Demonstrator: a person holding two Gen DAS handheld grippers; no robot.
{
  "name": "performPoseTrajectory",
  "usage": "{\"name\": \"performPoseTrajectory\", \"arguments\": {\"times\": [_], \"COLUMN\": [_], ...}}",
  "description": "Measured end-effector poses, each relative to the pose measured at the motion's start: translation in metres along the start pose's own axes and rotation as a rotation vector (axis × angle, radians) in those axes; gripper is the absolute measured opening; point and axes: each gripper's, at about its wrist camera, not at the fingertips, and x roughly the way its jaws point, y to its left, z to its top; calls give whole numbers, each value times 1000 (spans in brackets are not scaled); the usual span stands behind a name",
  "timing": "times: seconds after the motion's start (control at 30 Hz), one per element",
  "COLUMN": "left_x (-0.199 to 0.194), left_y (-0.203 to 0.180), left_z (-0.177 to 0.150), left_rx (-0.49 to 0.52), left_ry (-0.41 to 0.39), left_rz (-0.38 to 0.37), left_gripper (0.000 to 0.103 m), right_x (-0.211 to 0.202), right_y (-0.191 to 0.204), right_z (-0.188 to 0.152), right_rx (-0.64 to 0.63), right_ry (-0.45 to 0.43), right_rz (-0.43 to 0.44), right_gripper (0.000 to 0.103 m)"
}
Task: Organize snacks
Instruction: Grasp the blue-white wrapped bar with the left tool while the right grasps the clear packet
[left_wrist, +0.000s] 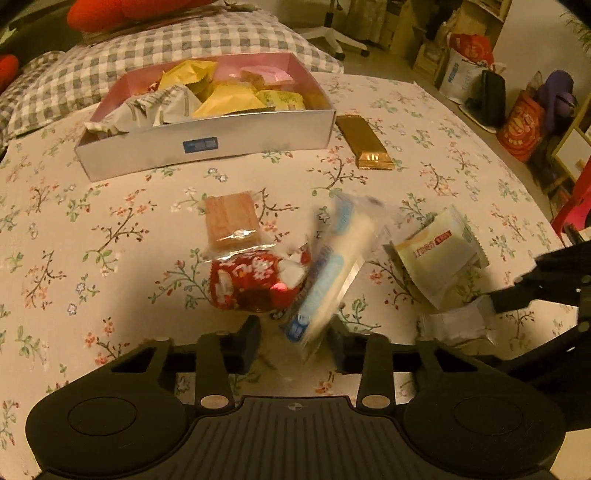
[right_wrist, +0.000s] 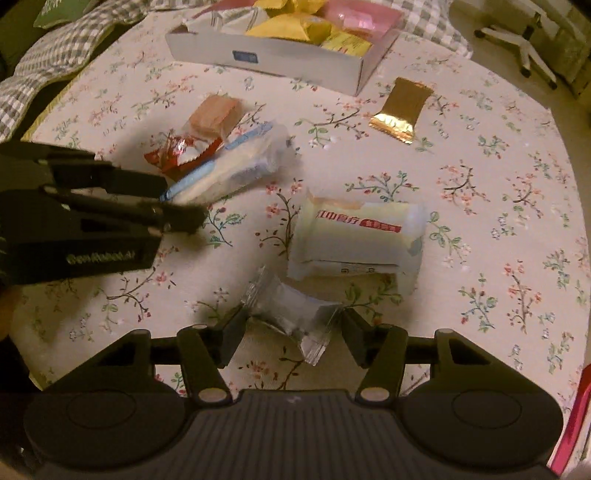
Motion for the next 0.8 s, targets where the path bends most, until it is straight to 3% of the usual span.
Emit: {"name": "performPoseTrajectory", "arguments": {"times": [0.03,0.1,0.17,0.37,0.43,0.57,0.7,0.73,0.8], "left_x": [-2,-6,-11,-29,-42,-79,-86,-83,-76], "left_y": [-2,-6,-11,-19,-23,-40,-38,-36,-36], "left_z": [1,2,1,-5,-5,-5,-14,-16,-16], "left_rx": [2,13,32,65,78,131,93,88,90], "left_ry": [0,-4,-11,-8,-5,-45,-50,-45,-42], "left_rz": [0,3,9,57,86,127,118,120,96], "left_gripper": [23,19,16,9,0,0,1,6,7], "right_x": [0,-1,-3,-11,-20,-37,-41,-41,-38], "right_y": [1,1,2,4,4,0,-1,-4,-13], "right_z": [0,2,3,2,2,8,8,7,4], "right_rx": [-7,1,12,9,10,31,72,103,183], "right_ry": [-5,-9,-5,-10,-25,-69,-72,-72,-63], "right_rz": [5,26,31,31,24,28,47,50,45], "right_gripper": [54,40,16,6,5,4,5,10,26]}}
